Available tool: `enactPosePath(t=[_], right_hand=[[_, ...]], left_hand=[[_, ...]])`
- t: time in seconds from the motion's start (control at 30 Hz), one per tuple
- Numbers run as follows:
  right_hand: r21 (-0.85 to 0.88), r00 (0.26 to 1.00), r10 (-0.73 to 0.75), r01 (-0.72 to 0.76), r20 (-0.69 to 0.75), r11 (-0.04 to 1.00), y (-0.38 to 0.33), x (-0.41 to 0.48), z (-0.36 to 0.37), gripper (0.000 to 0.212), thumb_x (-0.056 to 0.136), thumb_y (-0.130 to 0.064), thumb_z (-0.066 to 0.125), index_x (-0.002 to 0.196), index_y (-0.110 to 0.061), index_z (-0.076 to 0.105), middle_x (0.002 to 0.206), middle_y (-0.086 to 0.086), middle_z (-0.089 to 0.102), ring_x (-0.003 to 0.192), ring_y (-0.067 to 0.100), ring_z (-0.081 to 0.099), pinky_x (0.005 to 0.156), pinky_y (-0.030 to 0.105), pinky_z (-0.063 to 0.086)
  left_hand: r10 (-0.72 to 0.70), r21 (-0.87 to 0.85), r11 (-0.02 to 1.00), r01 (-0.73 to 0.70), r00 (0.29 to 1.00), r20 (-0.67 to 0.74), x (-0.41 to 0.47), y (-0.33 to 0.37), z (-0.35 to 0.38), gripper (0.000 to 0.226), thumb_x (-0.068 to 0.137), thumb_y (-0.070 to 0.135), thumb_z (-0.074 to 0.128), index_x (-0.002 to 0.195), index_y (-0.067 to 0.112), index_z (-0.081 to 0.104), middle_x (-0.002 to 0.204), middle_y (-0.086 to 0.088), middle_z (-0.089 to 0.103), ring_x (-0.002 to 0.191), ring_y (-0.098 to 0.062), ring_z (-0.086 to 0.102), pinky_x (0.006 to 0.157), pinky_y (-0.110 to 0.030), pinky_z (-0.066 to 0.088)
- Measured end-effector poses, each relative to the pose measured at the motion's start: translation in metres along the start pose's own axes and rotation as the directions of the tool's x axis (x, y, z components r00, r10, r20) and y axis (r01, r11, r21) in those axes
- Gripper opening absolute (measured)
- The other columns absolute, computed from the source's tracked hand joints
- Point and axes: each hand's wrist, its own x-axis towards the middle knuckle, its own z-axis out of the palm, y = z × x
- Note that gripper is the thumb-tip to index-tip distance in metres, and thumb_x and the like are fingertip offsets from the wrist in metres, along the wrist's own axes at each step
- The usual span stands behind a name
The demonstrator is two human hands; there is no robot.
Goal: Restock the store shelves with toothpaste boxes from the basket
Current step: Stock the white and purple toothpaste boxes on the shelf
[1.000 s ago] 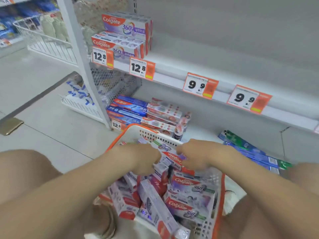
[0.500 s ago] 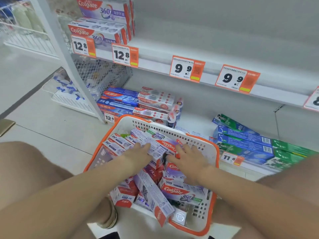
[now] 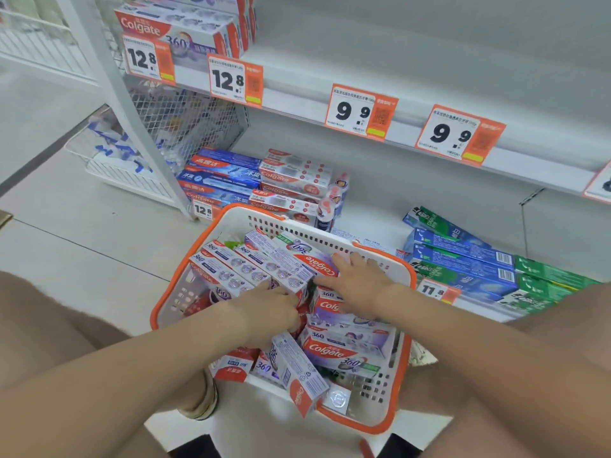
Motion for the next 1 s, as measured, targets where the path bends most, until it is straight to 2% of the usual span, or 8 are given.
enactPosePath(t=[0.17,0.33,0.47,0.57,0.7,0.8,0.87,1.0], right_hand=[[0.225,0.992,-0.037,0.009,0.119,0.974,0.014,-0.003,0.002,0.074,0.091,-0.047,0.077,0.15,-0.05,0.033,0.159,0.007,0.018,0.131,0.04,0.046,0.103,0.056,0.049],[0.242,0.994,-0.095,0.079,0.055,0.967,0.021,-0.007,0.006,0.064,0.09,-0.047,0.077,0.143,-0.04,0.043,0.134,0.004,0.04,0.108,0.031,0.06,0.089,0.047,0.055],[0.358,0.988,-0.108,0.142,-0.111,0.923,0.039,-0.018,-0.017,0.028,0.086,-0.037,0.077,0.101,-0.037,0.054,0.102,-0.006,0.054,0.095,0.021,0.056,0.083,0.041,0.051],[0.504,0.963,0.023,0.119,-0.267,0.856,0.051,-0.032,-0.039,0.026,0.086,-0.041,0.074,0.104,-0.03,0.059,0.102,-0.007,0.066,0.096,0.02,0.063,0.085,0.037,0.052],[0.736,0.926,0.16,0.157,-0.341,0.659,0.054,-0.048,-0.067,0.034,0.088,-0.048,0.078,0.117,-0.036,0.064,0.105,-0.022,0.072,0.09,-0.002,0.066,0.079,0.026,0.052],[0.871,0.904,0.272,0.179,-0.328,0.458,0.051,-0.058,-0.087,0.03,0.091,-0.042,0.079,0.118,-0.031,0.069,0.11,-0.018,0.076,0.094,0.005,0.073,0.064,0.026,0.06],[0.937,0.902,0.322,0.195,-0.287,0.291,0.05,-0.067,-0.097,0.023,0.092,-0.033,0.08,0.113,-0.027,0.072,0.108,-0.014,0.078,0.091,0.012,0.076,0.053,0.036,0.063],[0.98,0.927,0.319,0.176,-0.196,0.091,0.049,-0.08,-0.114,0.027,0.092,-0.027,0.08,0.116,-0.017,0.072,0.105,-0.003,0.08,0.087,0.023,0.079,0.056,0.046,0.064]], left_hand=[[0.076,-0.138,0.988,-0.074,0.997,0.009,0.001,0.014,0.008,0.058,0.09,0.031,0.08,0.142,0.033,0.055,0.141,-0.002,0.045,0.129,-0.028,0.04,0.106,-0.047,0.034],[0.094,-0.244,0.965,-0.097,0.995,-0.023,-0.001,0.007,-0.001,0.039,0.097,0.032,0.071,0.134,0.023,0.059,0.128,-0.002,0.057,0.117,-0.025,0.052,0.098,-0.044,0.046],[-0.05,-0.543,0.839,-0.033,0.989,-0.138,-0.012,-0.016,-0.021,0.025,0.103,0.04,0.063,0.118,0.022,0.054,0.1,0.003,0.059,0.092,-0.024,0.058,0.079,-0.04,0.049],[-0.17,-0.742,0.666,-0.076,0.953,-0.251,-0.024,-0.03,-0.039,0.029,0.105,0.044,0.059,0.125,0.026,0.049,0.118,0.003,0.061,0.105,-0.022,0.063,0.091,-0.046,0.054],[-0.359,-0.902,0.376,-0.214,0.864,-0.354,-0.034,-0.029,-0.06,0.031,0.105,0.044,0.059,0.133,0.032,0.054,0.129,0.012,0.064,0.115,-0.009,0.066,0.099,-0.035,0.053],[-0.495,-0.921,0.196,-0.338,0.777,-0.39,-0.037,-0.026,-0.072,0.028,0.105,0.039,0.061,0.132,0.034,0.06,0.125,0.015,0.07,0.108,-0.003,0.068,0.092,-0.029,0.052],[-0.549,-0.915,0.132,-0.382,0.74,-0.389,-0.042,-0.026,-0.08,0.027,0.104,0.036,0.062,0.131,0.031,0.063,0.124,0.016,0.072,0.1,0.002,0.069,0.085,-0.026,0.051],[-0.466,-0.908,0.163,-0.387,0.781,-0.416,-0.052,-0.034,-0.088,0.035,0.105,0.04,0.06,0.139,0.03,0.058,0.134,0.016,0.069,0.123,-0.005,0.065,0.107,-0.038,0.051]])
